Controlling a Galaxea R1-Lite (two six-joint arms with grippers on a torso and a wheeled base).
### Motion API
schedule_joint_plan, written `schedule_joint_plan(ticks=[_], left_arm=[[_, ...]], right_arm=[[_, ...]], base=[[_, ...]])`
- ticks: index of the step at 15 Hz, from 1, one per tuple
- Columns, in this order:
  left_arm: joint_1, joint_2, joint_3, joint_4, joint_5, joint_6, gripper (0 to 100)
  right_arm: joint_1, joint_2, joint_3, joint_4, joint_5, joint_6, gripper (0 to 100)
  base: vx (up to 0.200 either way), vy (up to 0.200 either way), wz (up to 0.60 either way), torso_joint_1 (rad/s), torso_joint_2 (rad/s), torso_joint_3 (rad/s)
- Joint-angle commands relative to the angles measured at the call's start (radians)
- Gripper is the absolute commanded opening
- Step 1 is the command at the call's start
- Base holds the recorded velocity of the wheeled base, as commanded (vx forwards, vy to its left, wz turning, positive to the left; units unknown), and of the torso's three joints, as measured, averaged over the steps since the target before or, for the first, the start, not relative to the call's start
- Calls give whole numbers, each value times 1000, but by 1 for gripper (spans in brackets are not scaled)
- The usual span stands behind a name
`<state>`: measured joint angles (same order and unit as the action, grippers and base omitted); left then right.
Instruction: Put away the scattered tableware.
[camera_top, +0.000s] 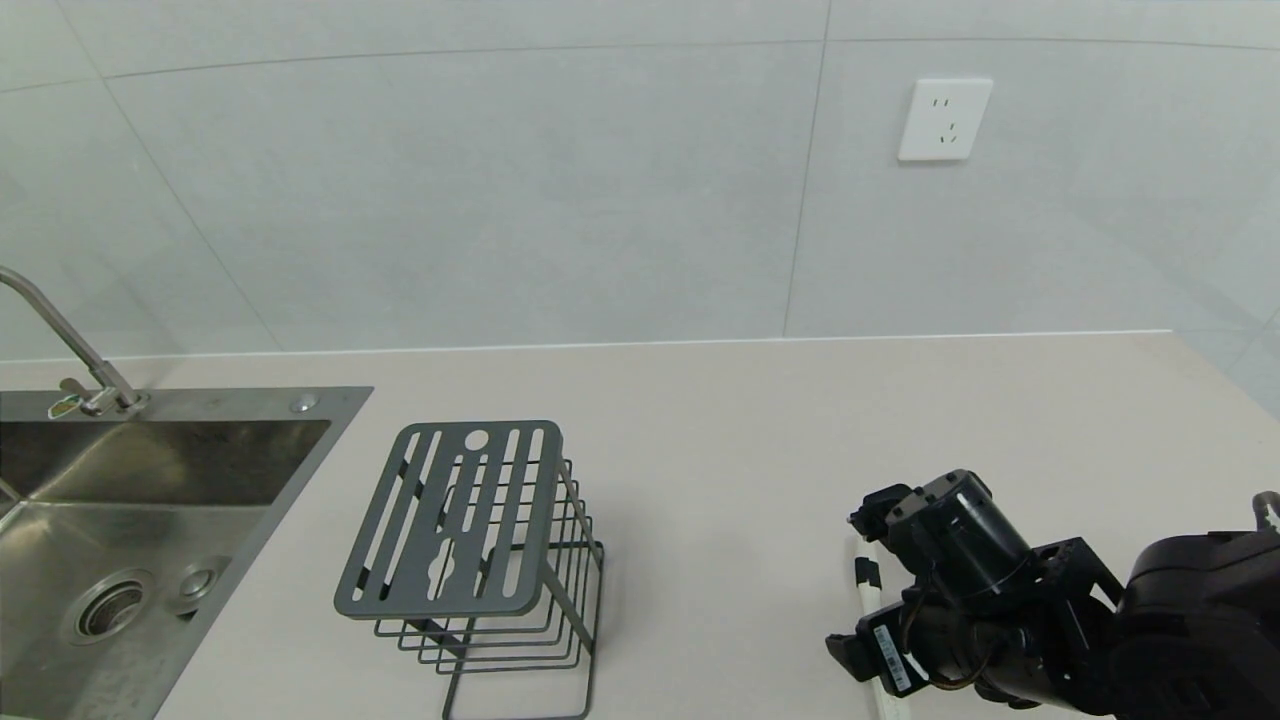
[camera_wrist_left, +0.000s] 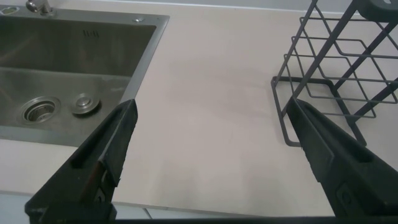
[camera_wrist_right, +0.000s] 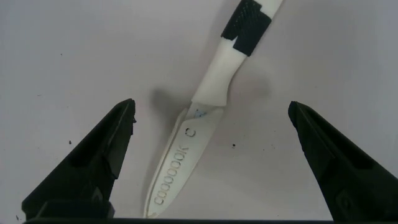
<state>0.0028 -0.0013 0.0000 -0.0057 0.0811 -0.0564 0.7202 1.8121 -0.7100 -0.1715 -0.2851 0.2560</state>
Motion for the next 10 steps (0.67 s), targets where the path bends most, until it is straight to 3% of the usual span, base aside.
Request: schedule_joint_plan(ticks=[1, 10], left_arm=[[-1, 1, 0, 0, 0, 0, 100], [0, 1, 0, 0, 0, 0, 100]], right_arm=[[1, 15, -5, 0, 0, 0, 100], [1, 56, -3, -52, -19, 2, 100]], base=[[0, 0, 0, 0, 0, 0], [0, 0, 0, 0, 0, 0]])
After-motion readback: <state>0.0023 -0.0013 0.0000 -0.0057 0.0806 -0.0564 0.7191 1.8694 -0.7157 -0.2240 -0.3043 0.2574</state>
